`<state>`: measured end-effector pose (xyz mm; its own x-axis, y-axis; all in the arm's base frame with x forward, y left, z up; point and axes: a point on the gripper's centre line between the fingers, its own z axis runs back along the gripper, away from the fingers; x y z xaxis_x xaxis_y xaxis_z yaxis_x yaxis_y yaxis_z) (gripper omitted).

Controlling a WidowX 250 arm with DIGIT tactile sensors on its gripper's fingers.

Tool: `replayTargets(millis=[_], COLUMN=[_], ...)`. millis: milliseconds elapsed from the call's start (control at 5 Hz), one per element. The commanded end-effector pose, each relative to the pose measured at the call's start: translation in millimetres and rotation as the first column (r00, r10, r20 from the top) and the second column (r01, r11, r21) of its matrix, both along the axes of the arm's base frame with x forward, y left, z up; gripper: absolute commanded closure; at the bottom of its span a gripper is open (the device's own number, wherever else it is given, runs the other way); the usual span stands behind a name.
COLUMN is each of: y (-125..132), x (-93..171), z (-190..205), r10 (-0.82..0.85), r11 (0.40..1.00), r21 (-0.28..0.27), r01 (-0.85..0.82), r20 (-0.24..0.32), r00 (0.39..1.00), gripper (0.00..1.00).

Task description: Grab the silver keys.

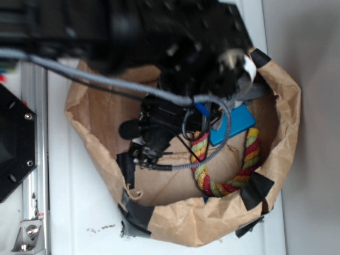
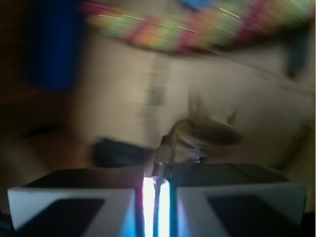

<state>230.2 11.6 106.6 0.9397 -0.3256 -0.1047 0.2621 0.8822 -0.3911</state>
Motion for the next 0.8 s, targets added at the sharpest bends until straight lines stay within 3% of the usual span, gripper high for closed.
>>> replayTargets(millis=[0, 600], y=[12.3, 2.7], x=[7.6, 19.9], z=[14.2, 14.3], r10=[0.047, 0.095], r11=[0.997, 0.988], r21=[0.058, 0.099], r01=[-0.060, -0.116], r20=[0.197, 0.195], r00=[0.979, 0.976], gripper=[1.00, 1.00])
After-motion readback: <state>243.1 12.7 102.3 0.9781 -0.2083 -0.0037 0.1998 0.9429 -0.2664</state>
